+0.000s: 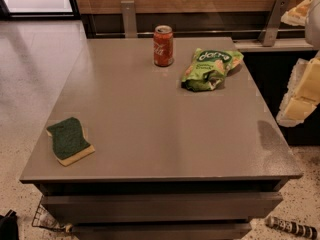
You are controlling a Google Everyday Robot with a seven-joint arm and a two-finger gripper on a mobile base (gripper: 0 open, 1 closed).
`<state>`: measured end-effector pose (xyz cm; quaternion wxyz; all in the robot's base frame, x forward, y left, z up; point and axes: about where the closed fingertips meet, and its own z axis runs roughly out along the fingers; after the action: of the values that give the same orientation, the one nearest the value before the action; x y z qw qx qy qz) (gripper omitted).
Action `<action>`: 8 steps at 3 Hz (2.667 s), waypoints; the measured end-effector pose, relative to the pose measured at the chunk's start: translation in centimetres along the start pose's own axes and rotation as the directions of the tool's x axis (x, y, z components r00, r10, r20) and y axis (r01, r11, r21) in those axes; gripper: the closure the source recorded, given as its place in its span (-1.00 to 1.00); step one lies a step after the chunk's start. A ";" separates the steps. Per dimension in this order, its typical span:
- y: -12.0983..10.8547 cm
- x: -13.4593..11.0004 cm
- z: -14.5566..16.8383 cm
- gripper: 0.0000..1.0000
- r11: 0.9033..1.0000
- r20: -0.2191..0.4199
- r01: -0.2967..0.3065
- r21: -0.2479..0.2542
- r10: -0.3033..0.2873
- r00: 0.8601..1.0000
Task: Move green rice chip bag near sponge
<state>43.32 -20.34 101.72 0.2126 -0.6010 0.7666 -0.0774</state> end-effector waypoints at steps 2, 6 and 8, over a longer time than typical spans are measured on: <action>-1.9 0.9 -0.2 -1.00 0.998 0.043 0.047 0.033 -0.048 0.998; -11.1 1.5 0.5 -1.00 0.875 0.229 0.465 0.134 -0.484 0.844; -11.1 1.6 0.6 -1.00 0.871 0.198 0.472 0.137 -0.491 0.848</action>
Offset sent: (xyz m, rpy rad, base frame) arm 0.0605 -0.0596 0.0161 0.0570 -0.1550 0.2014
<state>53.14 -24.72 104.96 0.2971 -0.7694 0.5580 -0.0911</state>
